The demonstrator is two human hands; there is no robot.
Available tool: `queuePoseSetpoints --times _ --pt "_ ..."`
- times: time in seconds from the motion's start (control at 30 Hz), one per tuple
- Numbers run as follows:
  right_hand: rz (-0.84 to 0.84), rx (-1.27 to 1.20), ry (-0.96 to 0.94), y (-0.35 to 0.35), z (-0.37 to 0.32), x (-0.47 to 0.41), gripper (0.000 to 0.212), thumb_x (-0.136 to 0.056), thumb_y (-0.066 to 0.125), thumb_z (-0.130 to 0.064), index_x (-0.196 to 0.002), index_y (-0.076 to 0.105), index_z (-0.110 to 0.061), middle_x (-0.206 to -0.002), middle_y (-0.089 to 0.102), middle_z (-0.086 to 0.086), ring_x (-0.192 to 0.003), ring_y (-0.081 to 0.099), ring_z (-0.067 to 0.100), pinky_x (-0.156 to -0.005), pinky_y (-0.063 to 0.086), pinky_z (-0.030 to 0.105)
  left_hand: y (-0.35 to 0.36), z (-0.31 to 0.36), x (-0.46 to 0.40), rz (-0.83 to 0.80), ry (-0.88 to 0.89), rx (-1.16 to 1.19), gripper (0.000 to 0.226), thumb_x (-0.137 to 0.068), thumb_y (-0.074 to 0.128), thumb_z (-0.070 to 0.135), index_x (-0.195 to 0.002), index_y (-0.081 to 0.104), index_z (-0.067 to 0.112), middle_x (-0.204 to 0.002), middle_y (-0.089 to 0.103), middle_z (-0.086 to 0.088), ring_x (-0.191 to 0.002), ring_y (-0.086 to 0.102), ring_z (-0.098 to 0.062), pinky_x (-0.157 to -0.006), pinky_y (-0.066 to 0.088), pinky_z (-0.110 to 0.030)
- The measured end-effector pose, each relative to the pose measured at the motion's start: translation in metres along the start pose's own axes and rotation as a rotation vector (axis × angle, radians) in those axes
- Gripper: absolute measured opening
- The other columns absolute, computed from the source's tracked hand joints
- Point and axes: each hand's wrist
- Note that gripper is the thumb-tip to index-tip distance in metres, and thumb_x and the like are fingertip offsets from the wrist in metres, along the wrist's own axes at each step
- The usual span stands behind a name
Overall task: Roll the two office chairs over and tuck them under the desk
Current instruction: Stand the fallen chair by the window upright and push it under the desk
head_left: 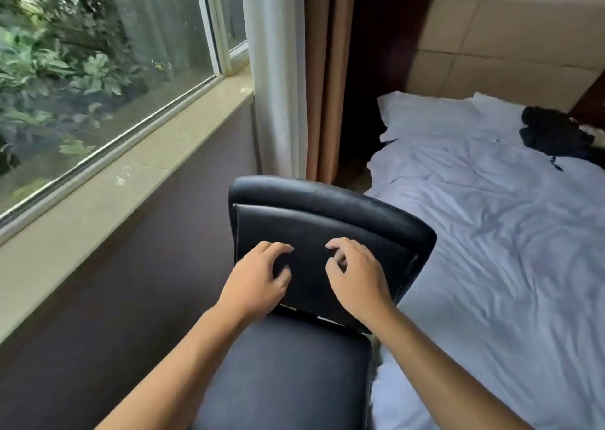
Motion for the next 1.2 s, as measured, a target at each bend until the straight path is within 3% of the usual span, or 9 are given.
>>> queuePoseSetpoints --times 0.13,0.27,0.4,0.63,0.7,0.77,0.9,1.03,1.2 --pt "0.095 0.080 -0.145 -0.044 0.001 -0.056 0.026 -0.087 0.051 -0.022 -0.111 0.059 -0.025 -0.095 0.055 -0.009 -0.095 0.047 0.013 -0.077 0.042 0.032 -0.019 0.028 -0.042 0.093 0.028 -0.085 0.039 -0.088 0.057 0.026 -0.127 0.059 0.026 -0.126 0.061 0.006 -0.115 0.057 -0.015 -0.093 0.040 -0.024" --pt "0.025 0.154 -0.203 -0.069 0.030 -0.118 0.034 -0.089 0.049 -0.030 -0.123 0.053 -0.026 -0.116 0.054 -0.003 -0.109 0.043 0.017 -0.082 0.038 0.032 -0.010 0.053 -0.093 0.118 -0.027 -0.146 0.043 -0.087 0.056 0.026 -0.130 0.056 0.024 -0.128 0.059 0.002 -0.116 0.056 -0.019 -0.091 0.039 -0.025" --pt "-0.192 0.149 -0.203 -0.080 0.066 -0.179 0.046 -0.087 0.046 -0.047 -0.131 0.043 -0.035 -0.127 0.051 -0.004 -0.117 0.041 0.017 -0.086 0.039 0.035 0.002 0.070 -0.147 0.206 -0.141 -0.195 0.044 -0.088 0.057 0.029 -0.131 0.055 0.022 -0.131 0.058 -0.004 -0.121 0.052 -0.022 -0.096 0.038 -0.029" --pt "-0.719 0.012 0.031 -0.085 0.134 -0.230 0.080 -0.071 0.055 -0.066 -0.143 0.032 -0.039 -0.139 0.051 -0.003 -0.124 0.049 0.023 -0.094 0.042 0.039 0.022 0.064 -0.249 -0.016 -0.392 -0.467 0.055 -0.092 0.043 0.058 -0.141 0.044 0.032 -0.146 0.045 -0.005 -0.134 0.040 -0.028 -0.108 0.035 -0.048" --pt "-0.900 -0.021 0.046 -0.070 0.147 -0.218 0.072 -0.072 0.065 -0.057 -0.137 0.047 -0.032 -0.133 0.058 0.001 -0.120 0.054 0.024 -0.092 0.044 0.035 0.045 0.059 -0.256 -0.156 -0.433 -0.565 0.053 -0.094 0.033 0.062 -0.139 0.047 0.037 -0.147 0.045 0.000 -0.138 0.035 -0.024 -0.106 0.031 -0.050" --pt "-0.914 -0.056 0.059 -0.058 0.154 -0.207 0.056 -0.072 0.068 -0.051 -0.121 0.060 -0.027 -0.119 0.065 0.002 -0.110 0.058 0.024 -0.082 0.044 0.031 0.064 0.052 -0.248 -0.221 -0.438 -0.648 0.049 -0.094 0.026 0.061 -0.127 0.056 0.039 -0.136 0.053 0.002 -0.135 0.036 -0.020 -0.103 0.031 -0.049" --pt "-0.933 -0.112 0.022 -0.057 0.159 -0.208 0.046 -0.071 0.071 -0.047 -0.110 0.063 -0.026 -0.106 0.066 0.000 -0.093 0.059 0.019 -0.067 0.042 0.028 0.070 0.050 -0.232 -0.103 -0.432 -0.660 0.051 -0.094 0.026 0.062 -0.109 0.064 0.031 -0.118 0.060 0.003 -0.126 0.043 -0.021 -0.099 0.032 -0.046" --pt "-0.920 -0.128 -0.040 -0.057 0.158 -0.194 0.031 -0.075 0.071 -0.042 -0.101 0.065 -0.027 -0.100 0.068 0.000 -0.097 0.057 0.020 -0.071 0.040 0.027 0.066 0.056 -0.220 -0.170 -0.439 -0.704 0.052 -0.094 0.022 0.058 -0.127 0.057 0.038 -0.119 0.057 0.000 -0.124 0.043 -0.023 -0.097 0.034 -0.046" --pt "-0.942 -0.136 -0.063 -0.060 0.153 -0.173 0.030 -0.074 0.070 -0.043 -0.099 0.066 -0.029 -0.097 0.069 -0.004 -0.090 0.062 0.018 -0.074 0.047 0.029 0.064 0.062 -0.195 -0.125 -0.454 -0.688 0.052 -0.095 0.026 0.061 -0.111 0.063 0.028 -0.114 0.059 0.001 -0.123 0.045 -0.022 -0.096 0.035 -0.044"
Point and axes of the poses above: each hand's wrist, its own x-axis away from the middle knuckle, its own y-axis out of the palm, z = x × y
